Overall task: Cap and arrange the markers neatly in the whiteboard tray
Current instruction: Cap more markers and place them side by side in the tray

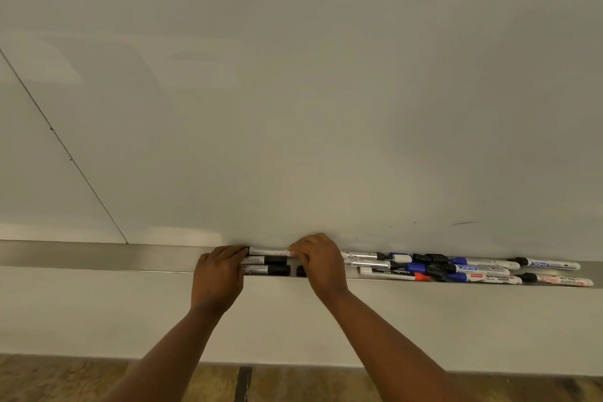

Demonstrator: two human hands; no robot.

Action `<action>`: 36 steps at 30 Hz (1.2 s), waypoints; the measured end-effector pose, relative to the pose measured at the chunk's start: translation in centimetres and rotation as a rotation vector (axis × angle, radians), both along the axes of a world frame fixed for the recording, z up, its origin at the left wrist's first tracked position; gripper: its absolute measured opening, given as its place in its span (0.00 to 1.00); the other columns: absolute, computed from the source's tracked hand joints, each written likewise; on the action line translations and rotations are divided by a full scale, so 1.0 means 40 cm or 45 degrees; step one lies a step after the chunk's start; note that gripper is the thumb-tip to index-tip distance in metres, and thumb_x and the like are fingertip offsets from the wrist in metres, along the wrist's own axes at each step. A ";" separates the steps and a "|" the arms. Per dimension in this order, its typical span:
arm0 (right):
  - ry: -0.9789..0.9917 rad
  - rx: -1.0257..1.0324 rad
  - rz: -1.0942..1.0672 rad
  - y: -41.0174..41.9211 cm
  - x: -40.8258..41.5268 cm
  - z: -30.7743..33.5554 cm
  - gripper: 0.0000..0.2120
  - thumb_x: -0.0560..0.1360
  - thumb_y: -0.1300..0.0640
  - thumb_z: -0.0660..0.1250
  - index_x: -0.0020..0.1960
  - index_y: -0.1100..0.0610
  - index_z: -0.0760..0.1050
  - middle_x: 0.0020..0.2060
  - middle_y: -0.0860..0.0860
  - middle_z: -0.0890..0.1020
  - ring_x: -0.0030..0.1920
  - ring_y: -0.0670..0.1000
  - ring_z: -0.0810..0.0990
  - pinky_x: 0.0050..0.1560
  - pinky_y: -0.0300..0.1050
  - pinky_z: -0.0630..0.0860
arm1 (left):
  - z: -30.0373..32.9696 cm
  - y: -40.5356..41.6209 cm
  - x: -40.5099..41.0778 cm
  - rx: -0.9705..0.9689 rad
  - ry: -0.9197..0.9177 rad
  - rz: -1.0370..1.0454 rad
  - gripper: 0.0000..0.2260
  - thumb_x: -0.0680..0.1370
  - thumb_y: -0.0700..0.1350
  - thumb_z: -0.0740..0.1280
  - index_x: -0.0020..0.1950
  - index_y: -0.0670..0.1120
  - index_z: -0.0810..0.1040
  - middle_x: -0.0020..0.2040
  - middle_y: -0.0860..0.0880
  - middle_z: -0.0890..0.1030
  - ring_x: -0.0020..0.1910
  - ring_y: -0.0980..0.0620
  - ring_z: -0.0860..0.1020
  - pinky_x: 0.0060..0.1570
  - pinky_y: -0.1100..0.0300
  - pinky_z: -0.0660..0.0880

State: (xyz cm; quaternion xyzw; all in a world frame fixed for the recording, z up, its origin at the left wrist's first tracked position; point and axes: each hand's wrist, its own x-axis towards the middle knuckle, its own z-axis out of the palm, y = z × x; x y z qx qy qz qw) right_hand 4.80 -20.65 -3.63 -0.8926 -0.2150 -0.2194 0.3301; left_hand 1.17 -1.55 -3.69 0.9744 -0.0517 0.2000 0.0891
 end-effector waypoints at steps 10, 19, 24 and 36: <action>0.480 -0.627 -0.187 -0.225 0.019 0.057 0.09 0.75 0.60 0.60 0.46 0.60 0.79 0.41 0.58 0.81 0.46 0.57 0.77 0.40 0.46 0.69 | 0.013 -0.105 0.027 -0.013 -0.073 -0.247 0.14 0.70 0.44 0.57 0.43 0.46 0.82 0.39 0.48 0.85 0.38 0.47 0.82 0.37 0.56 0.76; 0.255 -1.121 -0.242 -0.204 0.010 0.019 0.06 0.64 0.54 0.75 0.36 0.54 0.80 0.31 0.51 0.81 0.32 0.51 0.79 0.33 0.38 0.71 | 0.012 -0.186 0.053 -0.109 0.064 -0.392 0.05 0.66 0.47 0.73 0.38 0.47 0.82 0.36 0.50 0.83 0.35 0.47 0.80 0.33 0.59 0.65; 0.047 -1.094 -0.199 -0.208 -0.002 0.011 0.16 0.47 0.58 0.82 0.27 0.53 0.76 0.21 0.49 0.77 0.22 0.48 0.75 0.23 0.36 0.70 | 0.031 -0.217 0.059 -0.098 0.026 -0.283 0.12 0.66 0.53 0.74 0.32 0.46 0.79 0.31 0.49 0.81 0.32 0.47 0.77 0.29 0.60 0.63; -0.198 -0.409 -0.097 -0.235 -0.016 0.042 0.08 0.66 0.53 0.71 0.42 0.56 0.79 0.33 0.51 0.83 0.31 0.49 0.79 0.31 0.38 0.76 | 0.053 -0.322 0.082 0.028 0.486 0.166 0.17 0.74 0.58 0.63 0.46 0.44 0.77 0.47 0.46 0.80 0.54 0.47 0.73 0.42 0.56 0.73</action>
